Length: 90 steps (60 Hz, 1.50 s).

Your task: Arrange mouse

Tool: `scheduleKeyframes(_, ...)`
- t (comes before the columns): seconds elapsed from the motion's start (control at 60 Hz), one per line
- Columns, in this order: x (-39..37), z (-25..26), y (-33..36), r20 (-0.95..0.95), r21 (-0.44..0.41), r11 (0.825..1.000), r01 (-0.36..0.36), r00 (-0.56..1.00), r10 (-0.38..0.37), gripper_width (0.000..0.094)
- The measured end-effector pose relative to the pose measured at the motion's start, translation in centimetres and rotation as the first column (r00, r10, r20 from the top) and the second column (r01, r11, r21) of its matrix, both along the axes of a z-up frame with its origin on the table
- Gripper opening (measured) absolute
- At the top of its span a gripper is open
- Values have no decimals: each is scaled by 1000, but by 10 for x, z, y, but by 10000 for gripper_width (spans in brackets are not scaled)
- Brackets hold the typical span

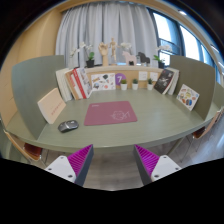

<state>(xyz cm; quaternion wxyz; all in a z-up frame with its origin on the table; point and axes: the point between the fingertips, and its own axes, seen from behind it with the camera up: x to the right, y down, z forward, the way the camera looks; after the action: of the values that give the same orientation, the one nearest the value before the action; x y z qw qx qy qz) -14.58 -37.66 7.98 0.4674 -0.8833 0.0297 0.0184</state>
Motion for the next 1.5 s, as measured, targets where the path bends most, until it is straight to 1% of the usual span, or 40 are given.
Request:
scheduleKeyframes(0.1,-67,-32,10,-32,-34,997,-68,997,67,811)
scheduleKeyframes(0.217,-136,-54,29,-67,-54,991,-125,990,121,811)
scheduleKeyframes(0.35,-199,-69,60,-89,-71,984,-165,983,159,810)
scheduleKeyframes(0.45,-232,-78,87,-101,-85,981,-177,981,168,810)
scheduleKeyframes(0.533,-247,-84,113,-96,-96,980,-177,981,168,811)
scheduleKeyframes(0.65,-250,-85,152,-68,-88,987,-133,989,128,817)
scheduleKeyframes(0.75,-253,-85,180,-58,-89,990,-109,993,104,807)
scheduleKeyframes(0.9,-260,-86,216,-29,-100,989,-106,994,104,805)
scheduleKeyframes(0.983,-262,-88,230,-6,-108,988,-109,994,109,783)
scheduleKeyframes(1.083,-265,-90,240,12,-110,987,-121,992,123,742)
scheduleKeyframes(1.183,-262,-91,246,36,-114,986,-124,991,129,609)
scheduleKeyframes(1.233,-261,-91,248,36,-109,987,-118,992,123,516)
scheduleKeyframes(1.267,-261,-91,248,34,-110,986,-123,991,127,511)
scheduleKeyframes(1.317,-260,-91,247,32,-115,986,-119,992,123,470)
scheduleKeyframes(1.35,-259,-91,248,31,-119,986,-117,992,122,470)
scheduleKeyframes(1.367,-259,-91,248,35,-119,986,-117,992,122,438)
scheduleKeyframes(1.383,-259,-92,248,40,-124,985,-120,991,125,457)
scheduleKeyframes(1.4,-259,-92,249,41,-125,985,-119,991,125,410)
scheduleKeyframes(1.5,-259,-93,249,44,-159,981,-111,992,120,326)
